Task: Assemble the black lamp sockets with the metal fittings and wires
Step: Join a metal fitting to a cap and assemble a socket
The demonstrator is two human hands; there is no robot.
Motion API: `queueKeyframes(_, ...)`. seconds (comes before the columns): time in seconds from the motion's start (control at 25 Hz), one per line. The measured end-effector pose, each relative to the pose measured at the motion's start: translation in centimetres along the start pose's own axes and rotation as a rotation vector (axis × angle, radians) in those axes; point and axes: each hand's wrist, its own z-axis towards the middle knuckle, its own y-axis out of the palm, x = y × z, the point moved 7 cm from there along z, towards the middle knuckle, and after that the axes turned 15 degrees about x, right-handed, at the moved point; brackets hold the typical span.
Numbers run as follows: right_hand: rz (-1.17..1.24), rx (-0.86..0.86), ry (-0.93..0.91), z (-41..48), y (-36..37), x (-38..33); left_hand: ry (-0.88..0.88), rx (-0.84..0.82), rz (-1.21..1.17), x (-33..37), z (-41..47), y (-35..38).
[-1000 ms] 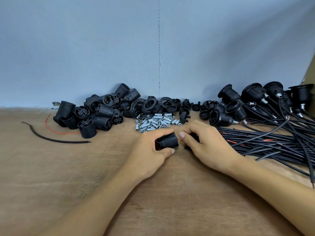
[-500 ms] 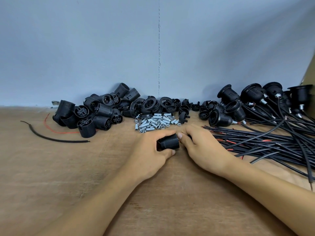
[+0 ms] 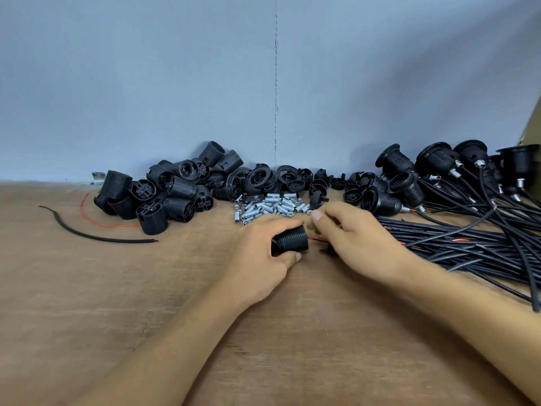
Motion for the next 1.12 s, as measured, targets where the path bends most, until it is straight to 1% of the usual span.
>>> queueKeyframes(0.08,0.024,-0.107,0.049,0.9,-1.0,0.8,-0.043,0.009,-0.018,-0.4,0.1,-0.2)
queueKeyframes(0.2,-0.060,-0.380,0.102,1.2,-2.2,2.6,-0.170,0.015,-0.105,-1.3,0.2,-0.4)
queueKeyframes(0.28,-0.105,-0.484,0.052,0.8,-2.3,3.1,-0.247,0.018,-0.161,-1.7,0.2,-0.4)
queueKeyframes(0.36,-0.085,-0.504,-0.044,0.6,-1.8,2.8,-0.265,0.012,-0.183,-1.9,0.2,-0.4)
queueKeyframes(0.44,-0.037,-0.506,-0.106,0.3,-1.4,2.2,-0.257,0.006,-0.180,-1.8,0.1,-0.4)
queueKeyframes(0.6,0.020,-0.493,-0.122,0.0,-1.3,1.3,-0.207,-0.036,-0.215,-1.2,0.1,-0.5)
queueKeyframes(0.72,0.049,-0.462,-0.178,-0.3,-1.2,0.7,-0.181,-0.061,-0.258,-0.7,0.1,-0.6)
queueKeyframes(0.92,0.031,-0.299,-0.244,-0.4,-0.4,0.4,-0.173,-0.065,-0.289,-0.2,-0.1,-0.6)
queueKeyframes(1.0,0.020,-0.230,-0.289,-0.7,-0.3,-0.2,-0.191,-0.045,-0.256,-0.2,-0.2,-0.7)
queueKeyframes(1.12,0.037,-0.086,-0.322,-1.3,-0.5,-1.1,-0.149,-0.019,-0.177,0.3,-0.3,-0.4)
